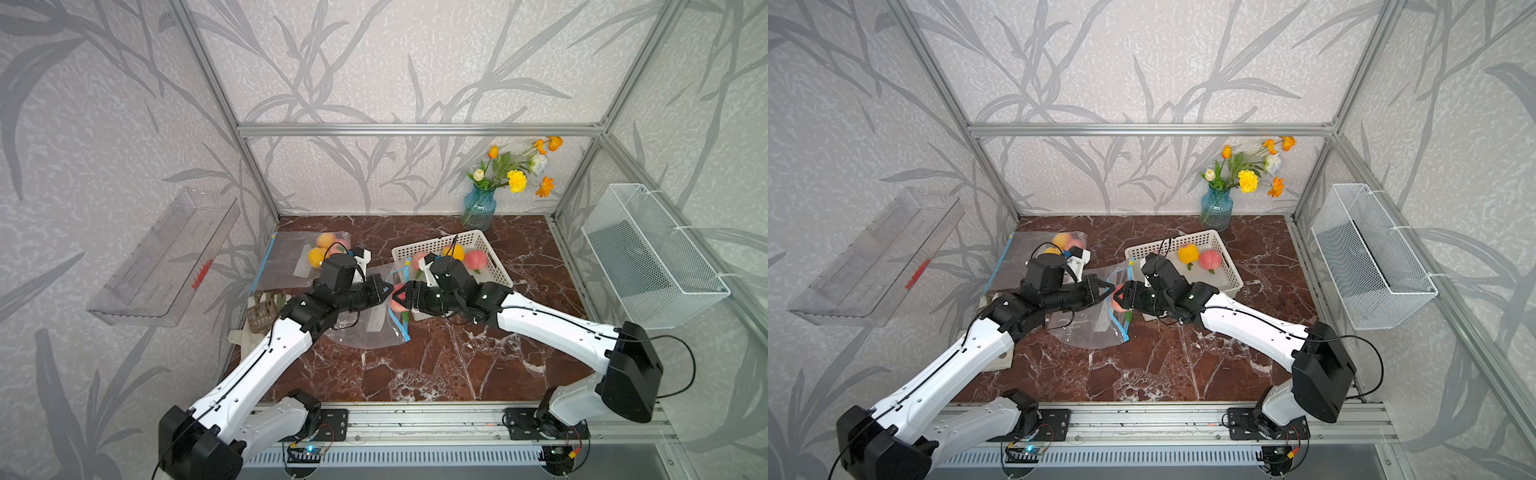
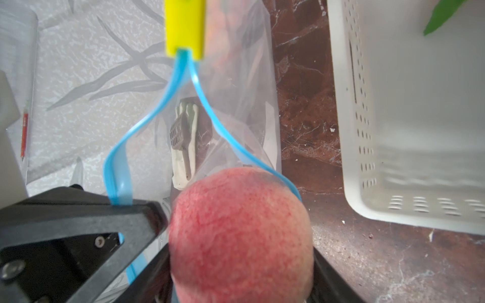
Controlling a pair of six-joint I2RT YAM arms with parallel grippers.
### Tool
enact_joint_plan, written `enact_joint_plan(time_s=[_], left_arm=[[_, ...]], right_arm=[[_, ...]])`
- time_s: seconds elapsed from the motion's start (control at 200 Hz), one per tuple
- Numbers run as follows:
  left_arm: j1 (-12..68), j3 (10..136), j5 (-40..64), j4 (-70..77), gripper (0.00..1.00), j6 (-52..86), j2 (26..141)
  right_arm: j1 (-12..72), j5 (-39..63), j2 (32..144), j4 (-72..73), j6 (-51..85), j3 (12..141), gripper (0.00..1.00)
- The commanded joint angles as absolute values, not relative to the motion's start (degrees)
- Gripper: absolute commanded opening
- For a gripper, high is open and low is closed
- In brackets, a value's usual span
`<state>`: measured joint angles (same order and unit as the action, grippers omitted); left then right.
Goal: Place the peach in a zip-top bag and seal the zipper
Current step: Place the peach in the zipper food storage bag.
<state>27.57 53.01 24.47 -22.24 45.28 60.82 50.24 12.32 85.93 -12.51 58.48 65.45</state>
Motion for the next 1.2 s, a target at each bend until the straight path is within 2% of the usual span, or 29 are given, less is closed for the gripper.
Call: enact_joint_plan(time_s=[0.0,0.45,0.835,1.195], left_arm=[[27.44,52.48,25.51,-20.35,0.00,46.23,59.93],[27.39,54.62,22.11,-23.08,0.00,45.13,57.83],[27.40,54.89,22.98,-23.22,0.00,44.57,59.46],[27.38,54.26,24.17,-22.80,0.00,44.91,59.77]], right_arm=[[51.60,8.84,86.87,-16.31,63.85,67.36,0.54],[54.27,-8.16,87.61,-27.18,46.55,68.33,0.57],[54.23,9.67,85.96,-15.16,39.33,69.43,0.57],[51.80,8.79,86.22,-18.21,57.89,71.03,0.58]])
